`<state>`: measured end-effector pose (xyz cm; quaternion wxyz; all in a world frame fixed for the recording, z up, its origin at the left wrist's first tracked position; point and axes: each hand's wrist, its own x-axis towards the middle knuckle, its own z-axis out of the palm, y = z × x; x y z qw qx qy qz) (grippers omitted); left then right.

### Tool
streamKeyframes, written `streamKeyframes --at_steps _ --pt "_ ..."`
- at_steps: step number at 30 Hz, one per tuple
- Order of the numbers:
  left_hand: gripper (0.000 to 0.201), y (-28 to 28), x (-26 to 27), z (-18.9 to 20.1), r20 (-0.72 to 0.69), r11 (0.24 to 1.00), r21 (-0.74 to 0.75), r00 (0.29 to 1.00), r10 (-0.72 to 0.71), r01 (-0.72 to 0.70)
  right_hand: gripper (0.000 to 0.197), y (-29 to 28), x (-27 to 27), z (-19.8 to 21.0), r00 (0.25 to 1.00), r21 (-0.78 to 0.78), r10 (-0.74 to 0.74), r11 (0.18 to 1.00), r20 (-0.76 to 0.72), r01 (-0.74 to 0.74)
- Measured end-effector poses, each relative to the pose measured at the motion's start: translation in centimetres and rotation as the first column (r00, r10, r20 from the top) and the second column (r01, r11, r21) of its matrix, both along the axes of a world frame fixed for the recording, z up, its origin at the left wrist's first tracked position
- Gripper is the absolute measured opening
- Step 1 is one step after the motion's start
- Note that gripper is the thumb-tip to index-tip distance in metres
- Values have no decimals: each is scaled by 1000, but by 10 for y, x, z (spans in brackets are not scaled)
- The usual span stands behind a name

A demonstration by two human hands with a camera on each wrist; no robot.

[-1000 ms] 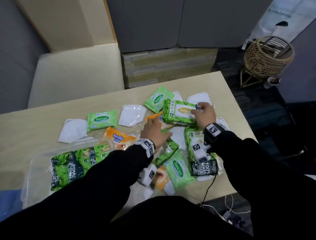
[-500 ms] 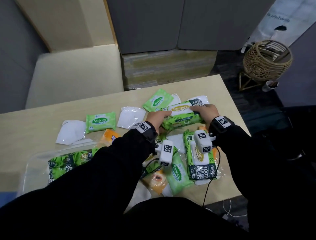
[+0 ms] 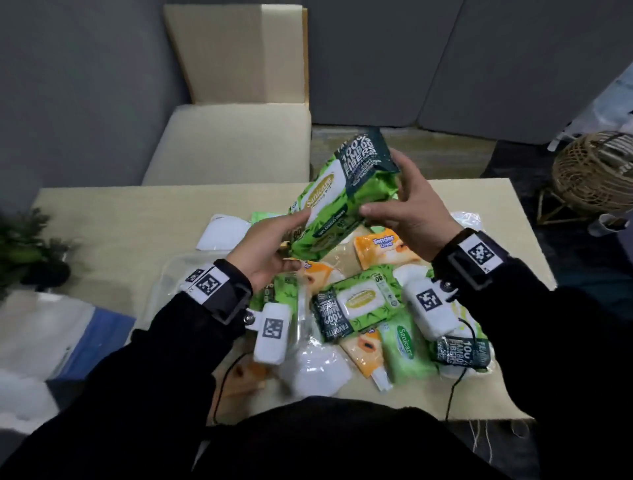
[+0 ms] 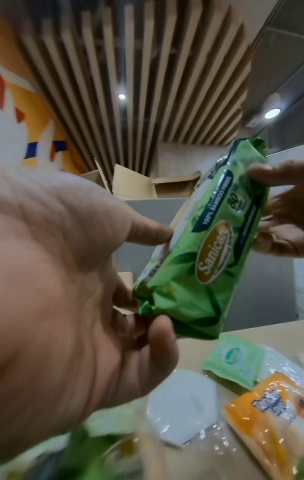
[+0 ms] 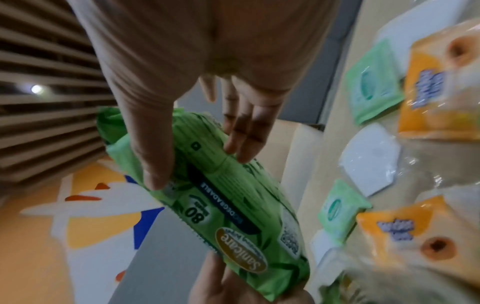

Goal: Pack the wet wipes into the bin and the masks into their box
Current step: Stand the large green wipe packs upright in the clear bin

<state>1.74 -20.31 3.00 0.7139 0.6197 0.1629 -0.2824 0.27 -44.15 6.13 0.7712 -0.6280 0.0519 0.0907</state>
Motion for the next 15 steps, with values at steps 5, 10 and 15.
streamKeyframes --at_steps 5,10,15 --pt "50 84 -31 22 90 997 63 995 -40 35 100 88 11 17 985 -95 158 984 63 -152" --pt "128 174 -44 47 239 889 451 949 -205 78 102 169 7 8 963 -136 257 960 84 -244" --pt "129 220 -36 73 430 816 558 788 -441 152 103 230 -2 -11 932 -307 351 900 87 -310"
